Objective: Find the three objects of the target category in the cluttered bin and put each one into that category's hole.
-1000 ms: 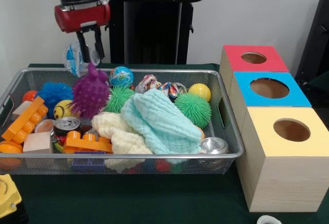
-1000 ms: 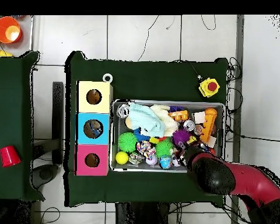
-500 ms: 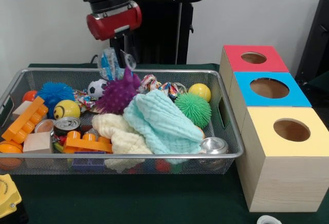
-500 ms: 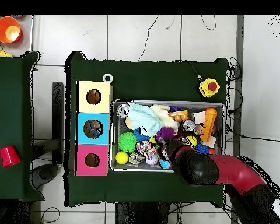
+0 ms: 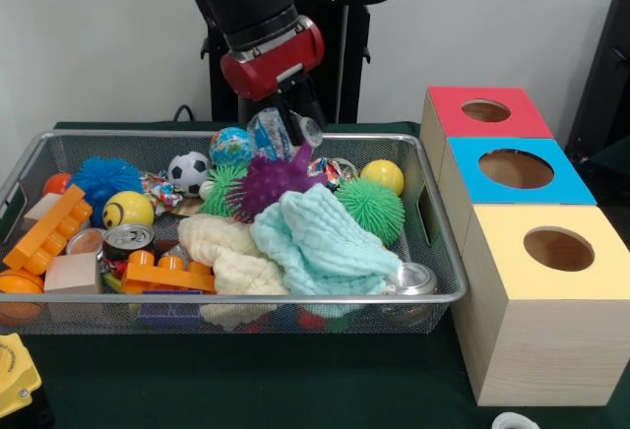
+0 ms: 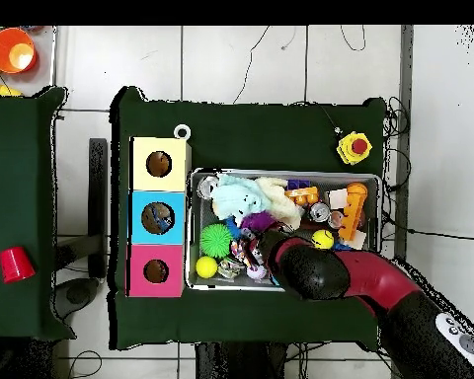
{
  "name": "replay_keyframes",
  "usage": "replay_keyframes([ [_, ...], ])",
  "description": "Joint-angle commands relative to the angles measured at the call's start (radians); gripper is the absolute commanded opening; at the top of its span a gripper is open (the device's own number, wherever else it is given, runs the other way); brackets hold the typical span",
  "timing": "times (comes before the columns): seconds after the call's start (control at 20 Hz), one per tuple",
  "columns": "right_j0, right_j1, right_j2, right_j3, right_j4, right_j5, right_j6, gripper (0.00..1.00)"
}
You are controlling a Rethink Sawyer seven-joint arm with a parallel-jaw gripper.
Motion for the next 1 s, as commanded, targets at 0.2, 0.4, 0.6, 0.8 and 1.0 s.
replay_keyframes([
  [0.2,-0.043,0.12,0.095,-0.095,0.006,0.048,-0.004,0.0],
  [0.4,-0.047,0.15,0.099,-0.103,-0.004,0.038,-0.001,0.0],
  [0.6,-0.049,0.161,0.091,-0.11,-0.02,0.03,0.0,0.0],
  [0.8,-0.034,0.135,0.072,-0.132,-0.032,0.036,0.007,0.0],
  [1.0,0.009,0.041,0.026,-0.186,-0.106,0.024,-0.014,0.0],
])
